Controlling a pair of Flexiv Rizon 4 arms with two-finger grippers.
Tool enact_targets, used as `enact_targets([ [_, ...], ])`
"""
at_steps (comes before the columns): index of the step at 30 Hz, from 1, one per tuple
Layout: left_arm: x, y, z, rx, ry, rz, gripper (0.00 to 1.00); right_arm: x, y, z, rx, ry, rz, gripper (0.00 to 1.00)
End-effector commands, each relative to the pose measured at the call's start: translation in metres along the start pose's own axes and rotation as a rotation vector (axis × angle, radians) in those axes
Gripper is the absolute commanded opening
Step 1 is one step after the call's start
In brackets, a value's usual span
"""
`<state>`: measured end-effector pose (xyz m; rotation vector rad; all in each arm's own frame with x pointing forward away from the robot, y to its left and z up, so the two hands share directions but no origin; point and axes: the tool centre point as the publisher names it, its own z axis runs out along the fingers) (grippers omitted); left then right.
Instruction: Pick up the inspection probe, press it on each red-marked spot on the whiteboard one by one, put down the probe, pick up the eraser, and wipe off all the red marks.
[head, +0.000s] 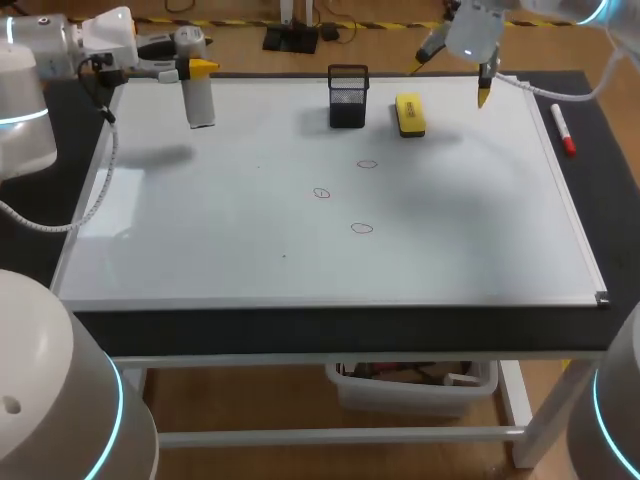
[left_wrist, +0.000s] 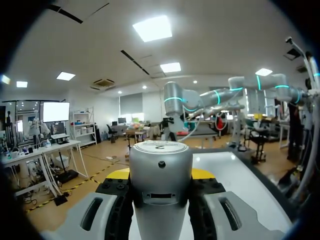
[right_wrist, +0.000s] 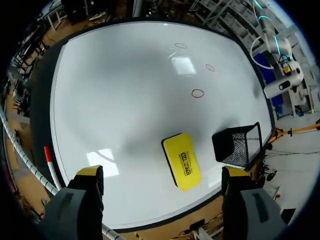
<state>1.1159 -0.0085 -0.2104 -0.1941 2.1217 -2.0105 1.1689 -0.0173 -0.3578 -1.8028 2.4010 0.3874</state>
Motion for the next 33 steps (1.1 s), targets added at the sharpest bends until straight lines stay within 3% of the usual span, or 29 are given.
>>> enact_targets([
  [1, 0.002, -0.001, 0.000, 0.001, -0.005, 0.003, 0.00, -0.001, 0.006, 0.005, 0.021, 0.031, -0.068, 1.00],
  [8, 0.002, -0.001, 0.000, 0.001, -0.005, 0.003, 0.00, -0.012, 0.008, 0.016, 0.036, 0.094, -0.181, 1.00],
  [19, 0.002, -0.001, 0.000, 0.001, -0.005, 0.003, 0.00, -0.028, 0.009, 0.031, -0.006, 0.090, -0.271, 1.00],
  [33, 0.002, -0.001, 0.000, 0.001, -0.005, 0.003, 0.00, -0.039, 0.001, 0.051, -0.016, 0.169, -0.290, 1.00],
])
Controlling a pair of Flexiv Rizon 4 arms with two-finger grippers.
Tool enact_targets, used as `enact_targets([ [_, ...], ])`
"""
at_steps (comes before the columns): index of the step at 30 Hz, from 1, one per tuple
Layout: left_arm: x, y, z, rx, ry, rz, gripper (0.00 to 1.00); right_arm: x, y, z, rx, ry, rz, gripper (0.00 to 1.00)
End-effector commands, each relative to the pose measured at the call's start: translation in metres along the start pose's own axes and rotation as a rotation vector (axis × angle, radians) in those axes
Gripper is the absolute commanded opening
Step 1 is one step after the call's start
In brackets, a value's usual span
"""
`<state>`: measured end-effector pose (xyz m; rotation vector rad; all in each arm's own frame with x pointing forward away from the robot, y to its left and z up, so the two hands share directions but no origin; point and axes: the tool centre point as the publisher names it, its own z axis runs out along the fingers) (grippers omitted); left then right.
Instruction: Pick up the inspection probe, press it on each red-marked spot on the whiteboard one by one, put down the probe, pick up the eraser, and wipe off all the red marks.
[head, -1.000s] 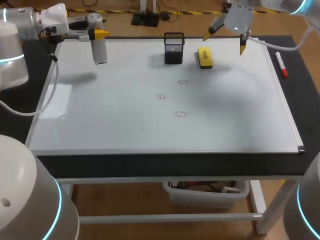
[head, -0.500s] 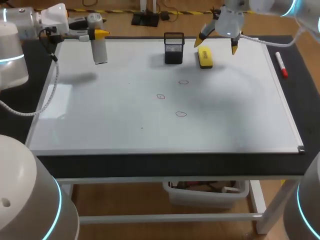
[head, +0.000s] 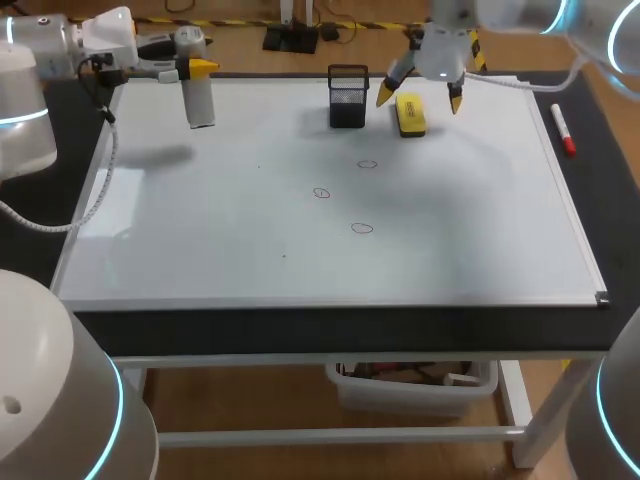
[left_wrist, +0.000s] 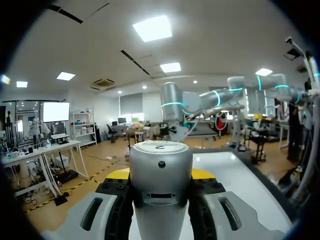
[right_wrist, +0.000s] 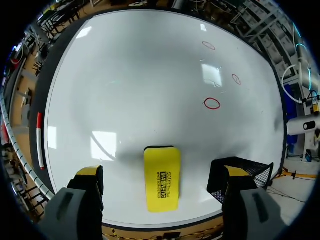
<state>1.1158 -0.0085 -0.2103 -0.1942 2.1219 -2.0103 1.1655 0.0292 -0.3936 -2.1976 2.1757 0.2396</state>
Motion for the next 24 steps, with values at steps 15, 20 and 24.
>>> enact_targets([
  [15, 0.002, -0.001, 0.000, 0.001, -0.005, 0.003, 0.00, 0.001, -0.027, 0.012, 0.007, 0.063, -0.027, 1.00],
  [20, 0.002, -0.001, 0.000, 0.001, -0.005, 0.003, 0.00, 0.001, -0.030, 0.017, -0.002, 0.070, -0.030, 1.00],
  [24, 0.002, -0.001, 0.000, 0.001, -0.005, 0.003, 0.00, 0.002, -0.031, 0.020, -0.007, 0.083, -0.032, 1.00],
])
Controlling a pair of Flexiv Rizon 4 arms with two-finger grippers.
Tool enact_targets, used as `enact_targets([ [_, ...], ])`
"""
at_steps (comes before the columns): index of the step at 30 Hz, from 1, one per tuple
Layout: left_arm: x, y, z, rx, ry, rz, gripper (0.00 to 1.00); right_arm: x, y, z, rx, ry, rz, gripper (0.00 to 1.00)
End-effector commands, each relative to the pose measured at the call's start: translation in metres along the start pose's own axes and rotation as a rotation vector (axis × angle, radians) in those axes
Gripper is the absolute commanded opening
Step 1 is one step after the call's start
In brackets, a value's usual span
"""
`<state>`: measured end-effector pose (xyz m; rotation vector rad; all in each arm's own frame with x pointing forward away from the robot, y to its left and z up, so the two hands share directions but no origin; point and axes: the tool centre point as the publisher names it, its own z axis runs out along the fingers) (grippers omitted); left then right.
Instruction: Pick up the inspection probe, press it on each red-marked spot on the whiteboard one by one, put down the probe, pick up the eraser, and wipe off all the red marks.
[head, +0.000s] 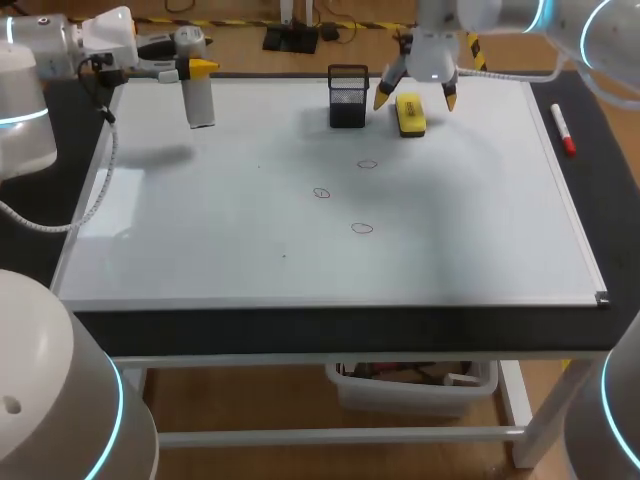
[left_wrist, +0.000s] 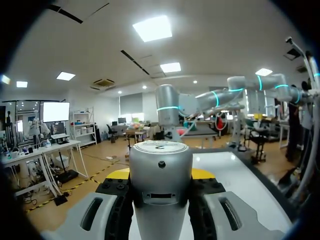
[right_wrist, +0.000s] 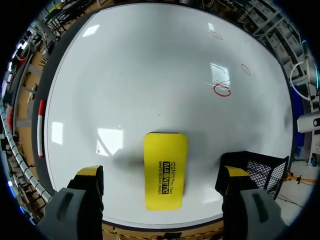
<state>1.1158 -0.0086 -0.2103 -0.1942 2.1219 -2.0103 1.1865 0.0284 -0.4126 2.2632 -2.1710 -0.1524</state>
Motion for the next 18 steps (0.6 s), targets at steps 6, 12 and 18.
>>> enact_targets([
  [6, 0.0018, -0.0013, 0.0001, 0.001, -0.005, 0.003, 0.00, -0.0004, -0.0125, 0.0072, -0.018, 0.033, 0.013, 1.00],
  [12, 0.0018, -0.0013, 0.0001, 0.001, -0.005, 0.003, 0.00, 0.0014, -0.0157, 0.0105, -0.020, 0.039, 0.027, 1.00],
  [18, 0.0018, -0.0013, 0.0001, 0.001, -0.005, 0.003, 0.00, 0.0023, -0.0171, 0.0106, -0.020, 0.040, 0.034, 0.63],
])
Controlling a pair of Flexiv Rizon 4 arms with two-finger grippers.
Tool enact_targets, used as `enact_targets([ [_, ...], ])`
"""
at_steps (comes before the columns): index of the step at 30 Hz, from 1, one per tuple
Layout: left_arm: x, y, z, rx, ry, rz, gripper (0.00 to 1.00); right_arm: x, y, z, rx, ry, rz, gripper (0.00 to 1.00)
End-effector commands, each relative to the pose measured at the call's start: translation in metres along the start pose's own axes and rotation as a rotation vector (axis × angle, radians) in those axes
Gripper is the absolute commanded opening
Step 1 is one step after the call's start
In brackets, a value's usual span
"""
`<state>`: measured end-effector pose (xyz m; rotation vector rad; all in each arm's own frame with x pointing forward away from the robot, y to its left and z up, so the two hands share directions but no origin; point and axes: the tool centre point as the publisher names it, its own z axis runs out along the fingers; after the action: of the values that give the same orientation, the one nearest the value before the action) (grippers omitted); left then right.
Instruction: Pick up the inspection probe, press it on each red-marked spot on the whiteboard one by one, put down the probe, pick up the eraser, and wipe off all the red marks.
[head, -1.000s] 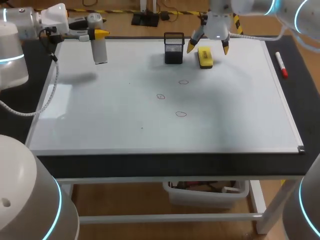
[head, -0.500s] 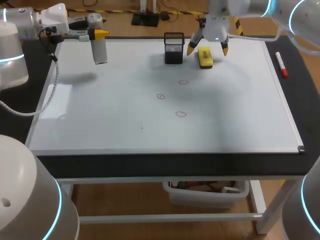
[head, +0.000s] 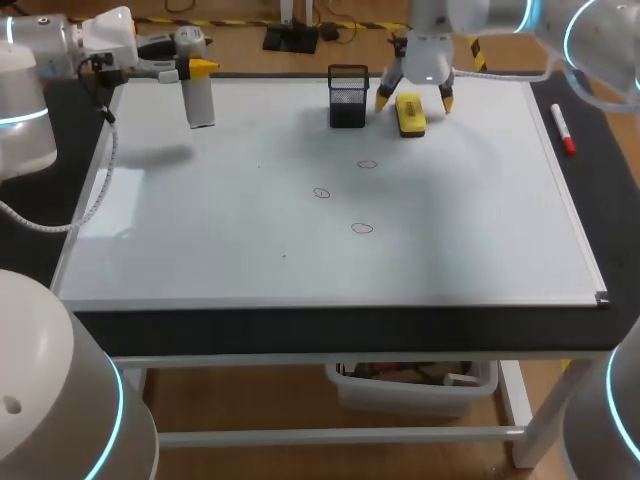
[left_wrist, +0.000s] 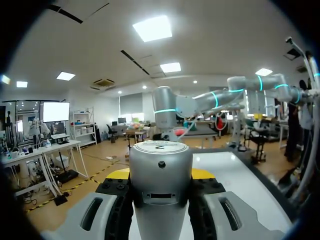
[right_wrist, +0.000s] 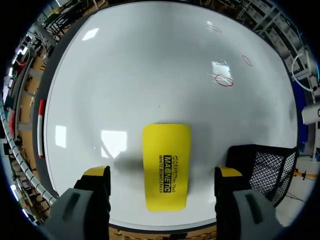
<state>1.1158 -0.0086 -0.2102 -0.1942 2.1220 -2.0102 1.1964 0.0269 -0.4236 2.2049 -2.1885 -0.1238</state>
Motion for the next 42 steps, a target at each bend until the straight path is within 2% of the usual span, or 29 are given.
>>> enact_targets([
  [1, 0.002, -0.001, 0.000, 0.001, -0.005, 0.003, 0.00, -0.001, -0.007, 0.000, -0.011, 0.007, -0.002, 0.44],
  [2, 0.002, -0.001, 0.000, 0.001, -0.005, 0.003, 0.00, -0.001, -0.006, -0.001, -0.010, 0.008, -0.003, 0.33],
  [3, 0.002, -0.001, 0.000, 0.001, -0.005, 0.003, 0.00, -0.001, -0.006, -0.001, -0.009, 0.009, -0.003, 0.30],
  [4, 0.002, -0.001, 0.000, 0.001, -0.005, 0.003, 0.00, -0.002, -0.005, -0.002, -0.007, 0.009, -0.003, 0.09],
  [5, 0.002, -0.001, 0.000, 0.001, -0.005, 0.003, 0.00, -0.002, -0.004, -0.003, -0.003, 0.010, 0.000, 0.00],
  [11, 0.002, -0.001, 0.000, 0.001, -0.005, 0.003, 0.00, 0.001, -0.001, -0.008, 0.005, 0.003, 0.018, 0.00],
  [19, 0.002, -0.001, 0.000, 0.001, -0.005, 0.003, 0.00, 0.017, 0.003, -0.032, 0.025, -0.008, 0.110, 0.00],
  [27, 0.002, -0.001, 0.000, 0.001, -0.005, 0.003, 0.00, 0.055, 0.012, -0.054, 0.068, -0.018, 0.248, 0.00],
  [35, 0.002, -0.001, 0.000, 0.001, -0.005, 0.003, 0.00, 0.095, 0.032, -0.056, 0.079, -0.015, 0.371, 0.00],
  [42, 0.002, -0.001, 0.000, 0.001, -0.005, 0.003, 0.00, 0.119, 0.054, -0.060, 0.096, -0.019, 0.468, 0.00],
])
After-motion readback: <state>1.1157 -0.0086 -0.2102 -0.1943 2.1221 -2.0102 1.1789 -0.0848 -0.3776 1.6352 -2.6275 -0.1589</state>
